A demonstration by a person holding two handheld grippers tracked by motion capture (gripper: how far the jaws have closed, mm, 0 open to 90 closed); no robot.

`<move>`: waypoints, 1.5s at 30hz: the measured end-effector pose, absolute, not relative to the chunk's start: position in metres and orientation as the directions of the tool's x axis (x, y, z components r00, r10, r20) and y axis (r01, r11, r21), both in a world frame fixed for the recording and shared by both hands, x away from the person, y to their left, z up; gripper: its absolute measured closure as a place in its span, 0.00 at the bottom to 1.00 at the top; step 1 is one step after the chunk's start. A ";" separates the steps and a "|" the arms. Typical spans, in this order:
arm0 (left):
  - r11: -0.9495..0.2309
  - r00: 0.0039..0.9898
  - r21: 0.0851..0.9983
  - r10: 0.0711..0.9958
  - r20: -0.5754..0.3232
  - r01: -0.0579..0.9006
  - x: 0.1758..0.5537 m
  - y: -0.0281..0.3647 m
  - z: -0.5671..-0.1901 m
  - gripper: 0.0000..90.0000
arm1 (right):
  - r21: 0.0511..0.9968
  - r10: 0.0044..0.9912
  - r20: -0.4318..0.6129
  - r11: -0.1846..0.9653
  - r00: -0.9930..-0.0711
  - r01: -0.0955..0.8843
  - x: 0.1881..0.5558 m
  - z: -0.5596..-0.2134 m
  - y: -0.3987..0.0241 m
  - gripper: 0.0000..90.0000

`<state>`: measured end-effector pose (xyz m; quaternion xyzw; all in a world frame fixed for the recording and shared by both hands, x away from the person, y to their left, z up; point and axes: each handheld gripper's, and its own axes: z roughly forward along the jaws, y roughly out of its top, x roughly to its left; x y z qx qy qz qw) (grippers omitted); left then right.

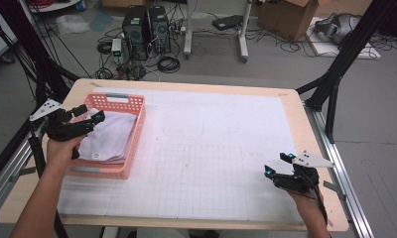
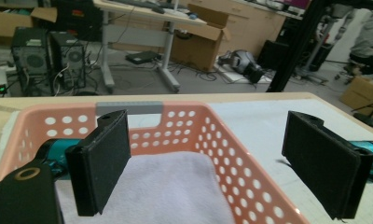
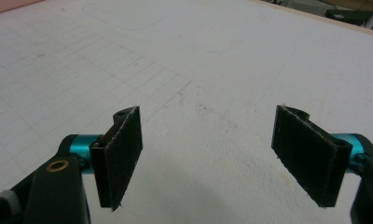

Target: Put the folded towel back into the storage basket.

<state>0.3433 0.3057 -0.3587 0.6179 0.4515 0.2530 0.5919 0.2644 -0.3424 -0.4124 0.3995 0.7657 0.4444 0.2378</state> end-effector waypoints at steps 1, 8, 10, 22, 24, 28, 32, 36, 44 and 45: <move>0.112 0.471 0.961 0.853 -0.223 0.251 0.339 0.303 -0.358 0.17 | 0.874 0.825 -0.009 0.281 -0.565 0.396 0.264 -0.412 -0.343 0.26; 0.106 0.571 0.972 0.793 -0.210 0.210 0.316 0.270 -0.360 0.17 | 0.890 0.833 -0.006 0.257 -0.553 0.378 0.264 -0.410 -0.343 0.26; 0.106 0.592 0.974 0.779 -0.208 0.203 0.312 0.260 -0.360 0.17 | 0.891 0.832 -0.009 0.258 -0.554 0.373 0.264 -0.410 -0.343 0.26; 0.053 0.681 0.979 0.711 -0.174 0.195 0.305 0.199 -0.362 0.19 | 0.901 0.837 -0.006 0.243 -0.548 0.360 0.263 -0.407 -0.346 0.26; 0.052 0.690 0.980 0.702 -0.174 0.194 0.304 0.192 -0.363 0.20 | 0.901 0.837 -0.006 0.242 -0.548 0.360 0.262 -0.408 -0.346 0.26; 0.037 0.712 0.980 0.682 -0.167 0.194 0.301 0.175 -0.368 0.20 | 0.901 0.836 -0.006 0.243 -0.549 0.361 0.261 -0.407 -0.346 0.26; 0.029 0.733 0.979 0.659 -0.170 0.202 0.296 0.161 -0.372 0.21 | 0.900 0.836 -0.009 0.245 -0.549 0.360 0.260 -0.407 -0.346 0.26; -0.007 0.759 0.978 0.633 -0.156 0.207 0.291 0.145 -0.380 0.21 | 0.899 0.834 -0.018 0.255 -0.552 0.357 0.258 -0.407 -0.346 0.26; -0.045 0.779 0.976 0.610 -0.144 0.215 0.284 0.128 -0.391 0.21 | 0.899 0.831 -0.025 0.263 -0.555 0.352 0.257 -0.406 -0.344 0.26; -0.045 0.780 0.975 0.609 -0.145 0.217 0.284 0.127 -0.391 0.21 | 0.897 0.832 -0.023 0.261 -0.554 0.355 0.257 -0.405 -0.344 0.26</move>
